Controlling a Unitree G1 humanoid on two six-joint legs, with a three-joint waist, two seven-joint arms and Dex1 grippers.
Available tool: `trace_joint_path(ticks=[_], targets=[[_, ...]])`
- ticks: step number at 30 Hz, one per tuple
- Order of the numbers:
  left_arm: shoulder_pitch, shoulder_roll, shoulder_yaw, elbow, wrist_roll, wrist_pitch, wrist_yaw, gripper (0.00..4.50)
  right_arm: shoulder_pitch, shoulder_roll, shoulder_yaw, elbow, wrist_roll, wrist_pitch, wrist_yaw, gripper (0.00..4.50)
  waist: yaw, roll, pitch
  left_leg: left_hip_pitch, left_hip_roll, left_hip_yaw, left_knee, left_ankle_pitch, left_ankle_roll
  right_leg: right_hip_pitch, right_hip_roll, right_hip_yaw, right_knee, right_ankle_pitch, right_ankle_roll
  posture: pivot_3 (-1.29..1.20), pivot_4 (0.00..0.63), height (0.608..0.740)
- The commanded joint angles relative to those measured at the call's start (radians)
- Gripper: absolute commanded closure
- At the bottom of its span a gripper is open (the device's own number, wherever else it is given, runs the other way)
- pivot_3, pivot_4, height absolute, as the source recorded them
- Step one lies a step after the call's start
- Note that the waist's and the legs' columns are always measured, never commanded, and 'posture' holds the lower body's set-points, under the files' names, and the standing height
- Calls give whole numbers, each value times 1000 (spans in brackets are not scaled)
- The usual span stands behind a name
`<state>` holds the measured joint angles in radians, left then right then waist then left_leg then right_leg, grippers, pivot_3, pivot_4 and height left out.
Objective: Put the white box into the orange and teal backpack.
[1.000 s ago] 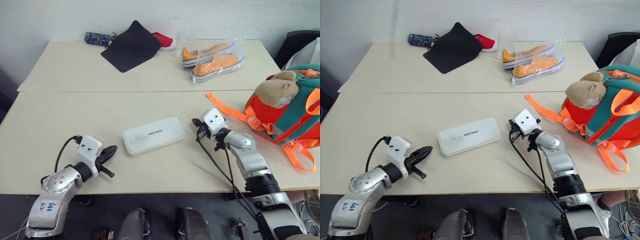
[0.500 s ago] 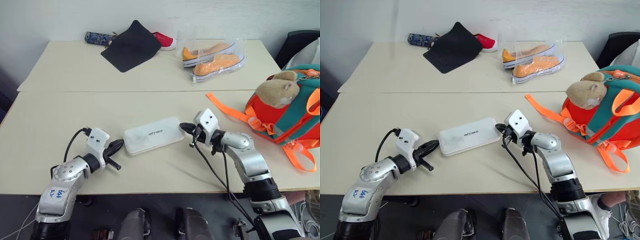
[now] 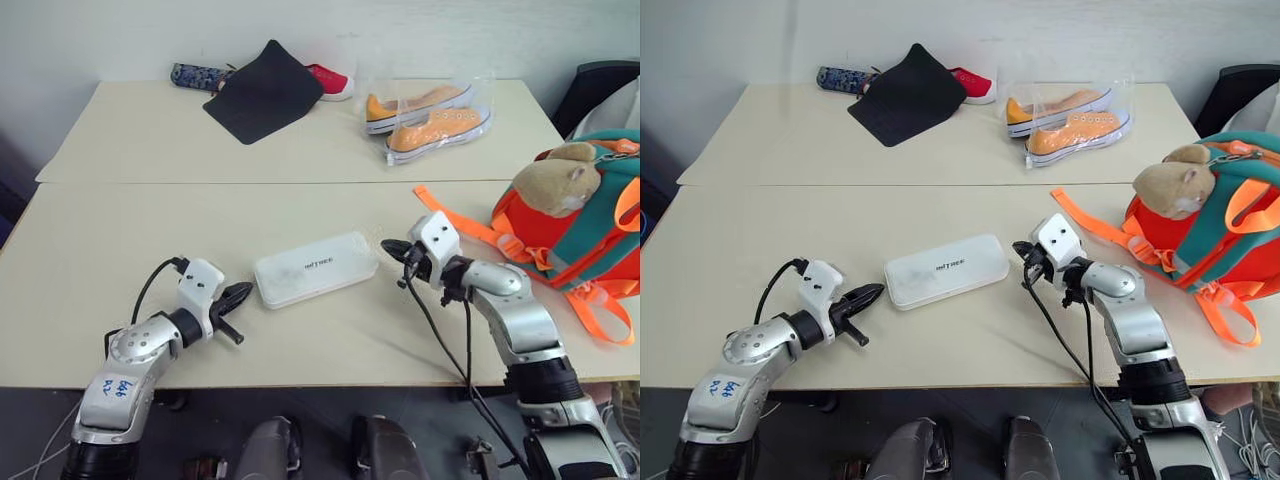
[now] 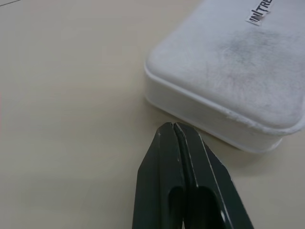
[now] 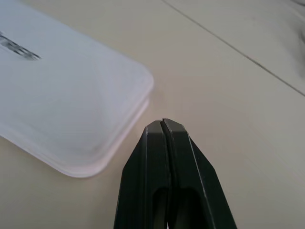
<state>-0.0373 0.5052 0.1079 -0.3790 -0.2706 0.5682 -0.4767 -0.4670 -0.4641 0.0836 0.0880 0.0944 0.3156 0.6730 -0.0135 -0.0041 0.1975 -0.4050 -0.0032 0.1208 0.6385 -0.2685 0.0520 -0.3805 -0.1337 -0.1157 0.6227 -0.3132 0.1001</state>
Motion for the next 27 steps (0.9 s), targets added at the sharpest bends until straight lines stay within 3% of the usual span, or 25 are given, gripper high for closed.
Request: trace_joint_path(ticks=[1,6,13,20,27], targets=[[-2,1,19,-51,-12,7,9,4474,-34,29,32,61,-20,-59,4,4496,-1,0,0,0,0,0,0,1,1,0,0,0,0,0,0,0,150,740],[-25,-9,6,-56,-17,25,17,4474,-58,51,54,78,-19,-87,40,4496,-7,0,0,0,0,0,0,2,3,0,0,0,3,0,0,0,150,740],[-51,-23,-30,-43,-15,34,6,4474,10,10,54,-54,13,-41,98,4496,-9,0,0,0,0,0,0,2,3,1,0,0,3,0,0,0,150,740],[-24,15,-75,-54,-7,10,-58,4474,151,-60,40,-279,85,60,173,4496,-8,0,0,0,0,0,0,0,0,1,0,0,2,0,0,0,150,740],[17,18,-101,-97,-34,30,-87,4474,344,-183,-58,-503,158,198,187,4496,13,0,0,0,0,0,-1,-1,0,1,-1,0,-3,0,0,0,150,740]])
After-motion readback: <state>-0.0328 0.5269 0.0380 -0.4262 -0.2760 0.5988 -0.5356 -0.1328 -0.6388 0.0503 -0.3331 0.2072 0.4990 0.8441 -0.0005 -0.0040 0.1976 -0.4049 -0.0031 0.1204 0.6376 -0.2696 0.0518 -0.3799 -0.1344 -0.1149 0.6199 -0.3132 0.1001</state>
